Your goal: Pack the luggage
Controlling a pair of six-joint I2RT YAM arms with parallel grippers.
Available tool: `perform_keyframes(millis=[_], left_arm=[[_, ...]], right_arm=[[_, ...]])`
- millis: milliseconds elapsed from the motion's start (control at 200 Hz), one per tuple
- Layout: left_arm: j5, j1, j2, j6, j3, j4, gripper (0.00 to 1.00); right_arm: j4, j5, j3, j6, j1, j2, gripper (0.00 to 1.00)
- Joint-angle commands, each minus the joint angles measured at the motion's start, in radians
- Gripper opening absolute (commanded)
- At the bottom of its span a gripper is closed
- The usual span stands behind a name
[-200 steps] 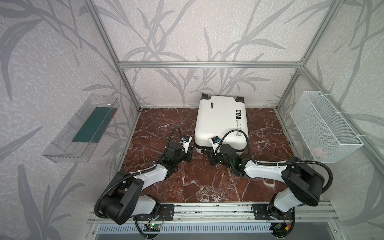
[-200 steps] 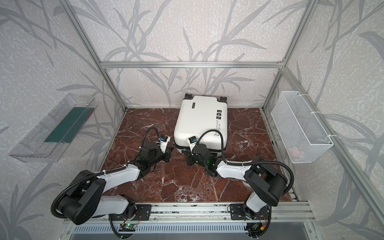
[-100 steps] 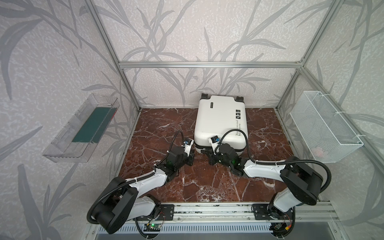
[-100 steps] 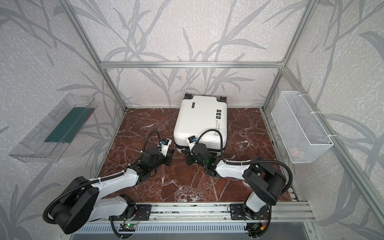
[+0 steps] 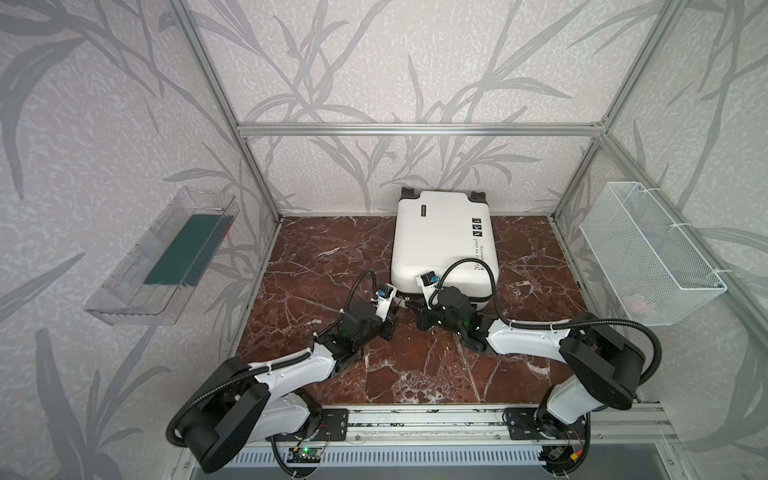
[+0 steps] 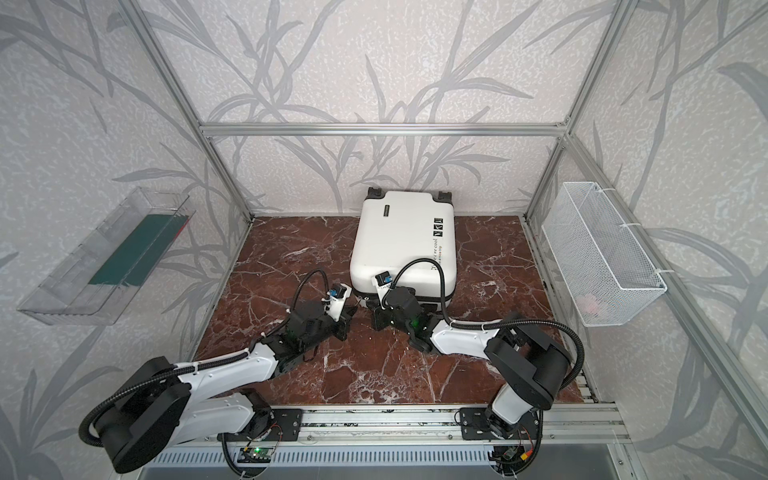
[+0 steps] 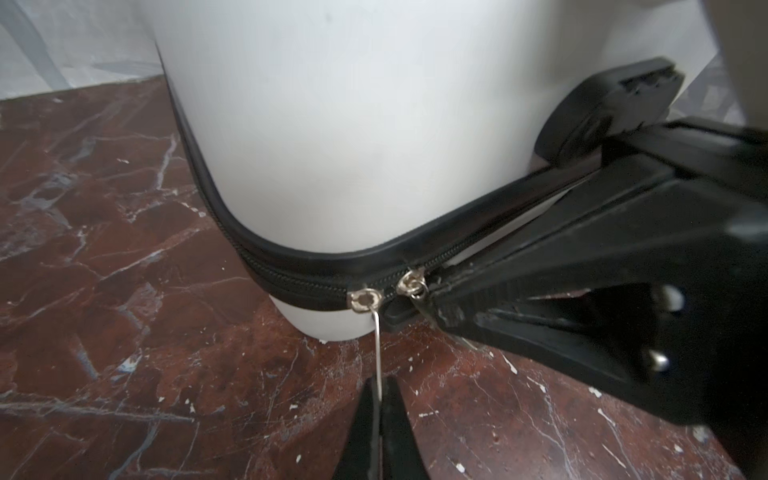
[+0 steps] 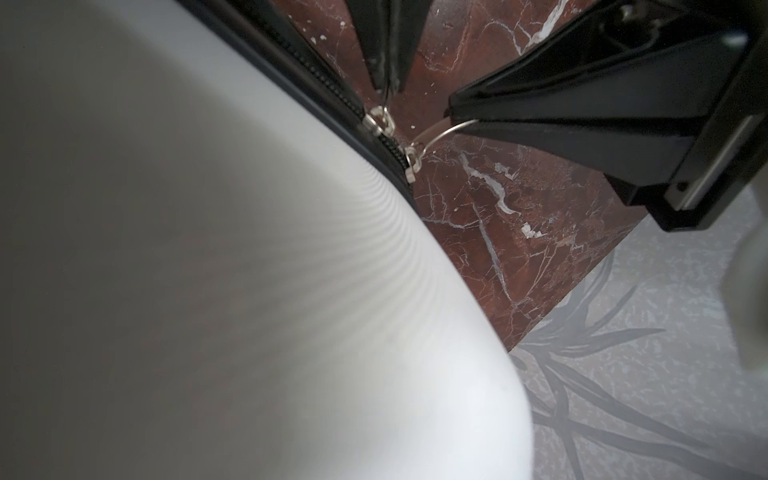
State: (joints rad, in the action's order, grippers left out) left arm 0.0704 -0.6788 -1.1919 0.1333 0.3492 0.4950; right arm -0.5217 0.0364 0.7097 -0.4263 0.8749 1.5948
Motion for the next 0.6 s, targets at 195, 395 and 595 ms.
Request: perform_keyframes(millis=[195, 395, 595], left_arm=[[0.053, -0.022, 0.038, -0.001, -0.031, 0.040, 0.00], [0.111, -0.028, -0.044, 0.013, 0.006, 0.086, 0.00], [0.117, -0.049, -0.084, 0.022, 0.015, 0.121, 0.00]], right_arm=[[0.022, 0.093, 0.019, -0.070, 0.002, 0.026, 0.00], [0.029, 0.112, 0.063, -0.063, 0.032, 0.058, 0.00], [0.033, 0.081, 0.041, -0.062, 0.021, 0.050, 0.00]])
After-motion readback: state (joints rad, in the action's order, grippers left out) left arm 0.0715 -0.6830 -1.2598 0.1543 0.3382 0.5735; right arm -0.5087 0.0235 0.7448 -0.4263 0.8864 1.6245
